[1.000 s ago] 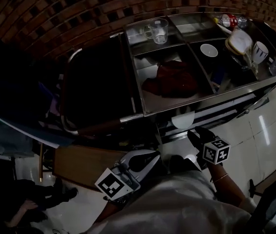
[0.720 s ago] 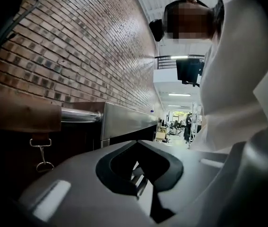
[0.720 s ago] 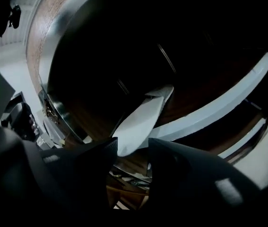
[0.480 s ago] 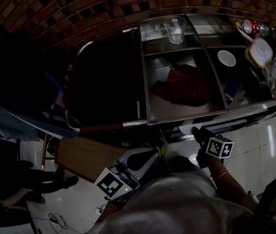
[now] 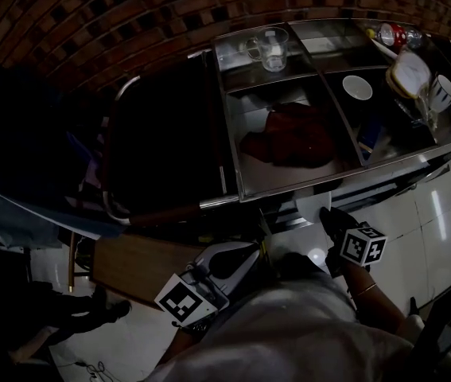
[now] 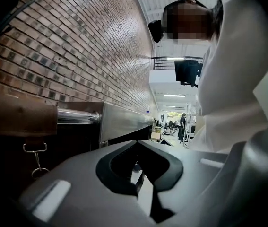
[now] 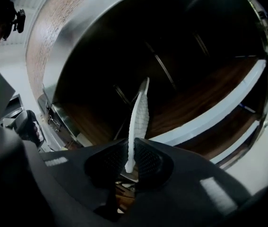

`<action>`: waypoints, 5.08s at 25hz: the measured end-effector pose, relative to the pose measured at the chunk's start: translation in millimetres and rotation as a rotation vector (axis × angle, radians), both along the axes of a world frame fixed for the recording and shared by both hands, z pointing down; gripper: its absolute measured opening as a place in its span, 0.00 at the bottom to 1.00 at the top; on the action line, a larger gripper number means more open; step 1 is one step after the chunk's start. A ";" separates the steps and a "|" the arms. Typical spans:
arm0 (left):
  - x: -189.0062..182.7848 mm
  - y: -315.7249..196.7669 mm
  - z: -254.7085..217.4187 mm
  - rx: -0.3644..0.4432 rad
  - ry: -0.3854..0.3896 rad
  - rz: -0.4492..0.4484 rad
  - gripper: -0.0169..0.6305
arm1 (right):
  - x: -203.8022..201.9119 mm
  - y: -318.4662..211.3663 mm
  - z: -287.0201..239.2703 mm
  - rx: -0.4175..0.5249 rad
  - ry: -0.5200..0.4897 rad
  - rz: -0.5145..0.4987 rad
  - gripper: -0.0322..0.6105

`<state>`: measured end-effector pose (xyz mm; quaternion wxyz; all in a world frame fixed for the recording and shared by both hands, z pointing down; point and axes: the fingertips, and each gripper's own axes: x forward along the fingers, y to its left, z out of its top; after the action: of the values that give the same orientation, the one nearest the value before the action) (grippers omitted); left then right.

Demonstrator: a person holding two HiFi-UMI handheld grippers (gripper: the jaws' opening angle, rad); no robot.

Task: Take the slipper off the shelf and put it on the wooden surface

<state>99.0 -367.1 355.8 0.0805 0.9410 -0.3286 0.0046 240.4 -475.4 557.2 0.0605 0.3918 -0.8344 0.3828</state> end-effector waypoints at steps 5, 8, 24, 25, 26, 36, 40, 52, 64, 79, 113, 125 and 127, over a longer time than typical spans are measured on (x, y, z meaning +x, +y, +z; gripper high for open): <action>-3.5 14.8 -3.6 -0.013 0.040 0.094 0.02 | 13.5 43.2 -19.4 -0.005 0.026 0.088 0.11; -3.6 26.6 -8.4 -0.005 0.054 0.170 0.02 | 22.9 75.4 -37.4 0.010 0.028 0.154 0.11; 69.6 96.8 -29.6 0.044 0.113 0.559 0.02 | 49.9 247.7 -86.9 0.132 0.082 0.319 0.11; 73.0 105.2 -29.5 0.035 0.097 0.562 0.02 | 49.5 254.6 -87.3 0.144 0.088 0.308 0.11; 77.0 113.0 -28.9 0.024 0.083 0.559 0.02 | 50.2 262.1 -86.7 0.151 0.092 0.298 0.11; 108.7 227.0 -32.1 -0.013 0.112 0.446 0.02 | 67.6 373.4 -93.8 0.196 0.087 0.183 0.11; 70.7 257.6 -35.7 -0.019 0.111 0.275 0.02 | 69.3 399.1 -94.7 0.182 0.021 0.142 0.11; -105.3 289.1 -58.4 0.074 0.104 -0.053 0.02 | -17.1 431.5 -108.7 0.192 0.046 0.062 0.11; -329.7 334.8 -27.7 0.024 0.070 -0.051 0.02 | -264.7 460.0 -66.4 0.035 -0.120 0.063 0.10; -411.6 379.7 -36.1 0.023 0.128 -0.027 0.02 | -400.6 420.2 94.0 -0.279 -0.081 0.038 0.11; -343.4 415.9 -30.5 0.016 0.114 0.182 0.02 | -390.6 518.8 -159.7 0.463 0.110 -0.176 0.23; -301.9 491.0 -28.0 -0.048 0.070 -0.023 0.02 | -290.1 593.9 -157.2 0.410 0.076 -0.159 0.19; -294.9 503.1 -22.0 -0.074 0.078 -0.063 0.02 | -277.6 603.8 -152.6 0.407 0.080 -0.158 0.19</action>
<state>-195.9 136.1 333.9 0.1279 0.9262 -0.3541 -0.0223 -37.3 128.4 404.6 0.0429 0.3443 -0.9195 0.1850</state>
